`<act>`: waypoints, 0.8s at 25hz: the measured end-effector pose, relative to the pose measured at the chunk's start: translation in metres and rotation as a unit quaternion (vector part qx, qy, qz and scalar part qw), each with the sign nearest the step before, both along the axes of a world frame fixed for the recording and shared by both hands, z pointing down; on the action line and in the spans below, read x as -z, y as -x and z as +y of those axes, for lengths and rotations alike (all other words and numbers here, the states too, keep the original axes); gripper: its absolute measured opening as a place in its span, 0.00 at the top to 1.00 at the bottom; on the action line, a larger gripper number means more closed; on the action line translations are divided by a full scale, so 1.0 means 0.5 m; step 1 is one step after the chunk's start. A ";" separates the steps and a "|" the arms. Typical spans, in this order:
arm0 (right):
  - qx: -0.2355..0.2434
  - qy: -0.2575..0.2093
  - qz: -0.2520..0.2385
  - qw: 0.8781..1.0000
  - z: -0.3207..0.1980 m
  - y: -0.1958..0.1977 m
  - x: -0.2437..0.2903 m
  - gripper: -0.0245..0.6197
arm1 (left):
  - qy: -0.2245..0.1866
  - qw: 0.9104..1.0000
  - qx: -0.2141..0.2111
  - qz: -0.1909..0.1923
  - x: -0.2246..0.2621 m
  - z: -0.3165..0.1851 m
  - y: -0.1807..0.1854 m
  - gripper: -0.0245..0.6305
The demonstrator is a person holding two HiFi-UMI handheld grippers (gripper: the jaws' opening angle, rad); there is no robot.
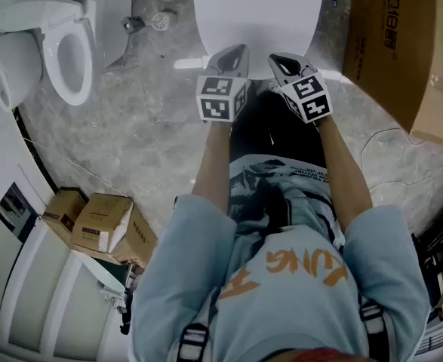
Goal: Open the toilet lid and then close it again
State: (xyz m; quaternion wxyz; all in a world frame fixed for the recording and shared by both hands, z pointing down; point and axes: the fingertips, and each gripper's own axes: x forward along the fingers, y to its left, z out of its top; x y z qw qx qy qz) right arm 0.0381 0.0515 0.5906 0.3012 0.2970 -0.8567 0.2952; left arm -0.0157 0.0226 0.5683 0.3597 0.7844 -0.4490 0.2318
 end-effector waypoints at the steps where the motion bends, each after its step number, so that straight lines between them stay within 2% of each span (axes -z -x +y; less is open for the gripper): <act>1: -0.019 -0.011 -0.023 0.999 -0.026 -0.003 0.049 0.94 | -0.027 0.999 0.016 0.009 0.056 -0.024 -0.004 0.92; 3: -0.058 -0.048 -0.076 0.994 -0.091 -0.010 0.156 0.94 | -0.084 0.996 0.040 0.017 0.164 -0.076 -0.005 0.92; 5: -0.098 -0.078 -0.133 0.983 -0.131 -0.021 0.267 0.94 | -0.129 0.990 0.051 0.016 0.264 -0.104 -0.006 0.92; 8: -0.153 -0.104 -0.223 0.957 -0.161 -0.039 0.429 0.94 | -0.178 0.981 0.070 0.026 0.402 -0.130 -0.006 0.92; 10: -0.169 -0.139 -0.253 0.942 -0.183 -0.051 0.532 0.94 | -0.213 0.973 0.078 0.035 0.494 -0.152 -0.009 0.92; 15: -0.183 -0.255 -0.262 0.913 -0.230 -0.088 0.772 0.94 | -0.309 0.947 0.080 0.034 0.720 -0.193 -0.025 0.92; 20: -0.189 -0.335 -0.239 0.891 -0.245 -0.129 0.935 0.94 | -0.377 0.924 0.062 0.015 0.875 -0.199 -0.056 0.92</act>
